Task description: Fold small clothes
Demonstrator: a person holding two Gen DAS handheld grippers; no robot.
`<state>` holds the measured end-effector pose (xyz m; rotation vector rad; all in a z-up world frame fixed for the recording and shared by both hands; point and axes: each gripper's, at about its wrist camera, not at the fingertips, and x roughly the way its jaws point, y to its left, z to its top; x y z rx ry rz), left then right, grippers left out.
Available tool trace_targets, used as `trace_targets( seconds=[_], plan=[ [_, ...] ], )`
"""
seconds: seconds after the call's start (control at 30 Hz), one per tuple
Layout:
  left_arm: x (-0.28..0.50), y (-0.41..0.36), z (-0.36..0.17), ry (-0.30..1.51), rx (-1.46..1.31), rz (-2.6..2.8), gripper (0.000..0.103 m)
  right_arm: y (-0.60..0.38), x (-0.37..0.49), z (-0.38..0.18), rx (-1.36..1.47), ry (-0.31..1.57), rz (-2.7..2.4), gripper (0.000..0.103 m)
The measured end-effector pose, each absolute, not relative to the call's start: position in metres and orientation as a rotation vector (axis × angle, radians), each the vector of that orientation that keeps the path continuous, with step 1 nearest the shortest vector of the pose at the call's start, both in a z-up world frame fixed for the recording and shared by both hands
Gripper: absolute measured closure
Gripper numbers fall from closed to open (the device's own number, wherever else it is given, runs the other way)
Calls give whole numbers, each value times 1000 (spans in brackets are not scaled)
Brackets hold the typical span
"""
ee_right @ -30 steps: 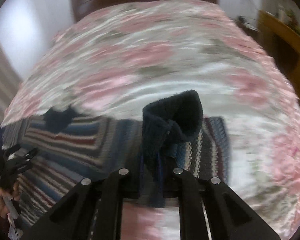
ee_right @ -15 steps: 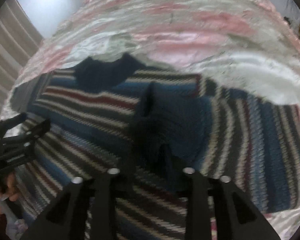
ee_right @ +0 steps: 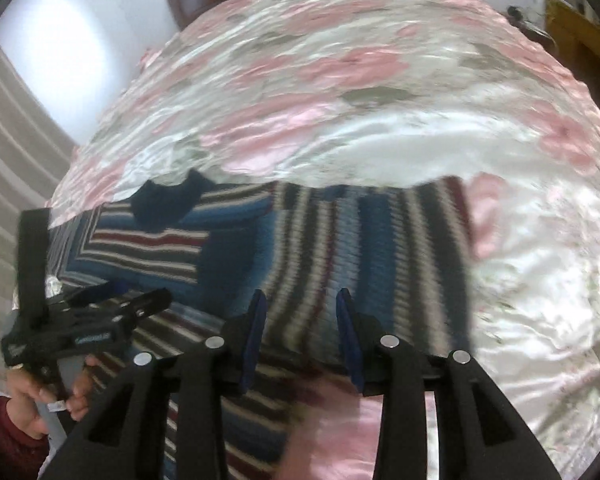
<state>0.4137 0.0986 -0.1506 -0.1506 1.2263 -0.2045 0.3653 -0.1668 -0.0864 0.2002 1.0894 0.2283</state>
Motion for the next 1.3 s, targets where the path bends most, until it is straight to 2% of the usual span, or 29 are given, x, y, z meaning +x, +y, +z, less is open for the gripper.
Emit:
trace_targets(
  seconds=[0.23, 0.27, 0.3, 0.4, 0.43, 0.5, 0.53, 0.6, 0.9, 1.3],
  plan=[
    [435, 66, -182, 1335, -300, -237, 4, -208, 346, -94, 236, 1078, 208, 67],
    [437, 63, -186, 1341, -318, -238, 7, -212, 344, -95, 244, 1075, 209, 67],
    [439, 60, -189, 1345, -328, -236, 22, -216, 342, -95, 253, 1071, 209, 67],
    [440, 52, -189, 1346, -289, -208, 50, -224, 338, -97, 269, 1063, 210, 67],
    [439, 51, -187, 1337, -281, -200, 55, -225, 337, -97, 269, 1060, 210, 67],
    [438, 50, -183, 1318, -263, -171, 83, -227, 336, -95, 272, 1053, 209, 67],
    [438, 51, -180, 1300, -268, -173, 85, -227, 336, -94, 275, 1048, 207, 66],
    [438, 53, -172, 1275, -287, -187, 88, -228, 335, -91, 281, 1038, 207, 65],
    [430, 99, -117, 1066, -270, -163, 89, -218, 336, -78, 277, 1019, 223, 64],
    [452, 228, -104, 1024, -229, 37, 90, -161, 358, -95, 293, 1069, 309, 63]
  ],
)
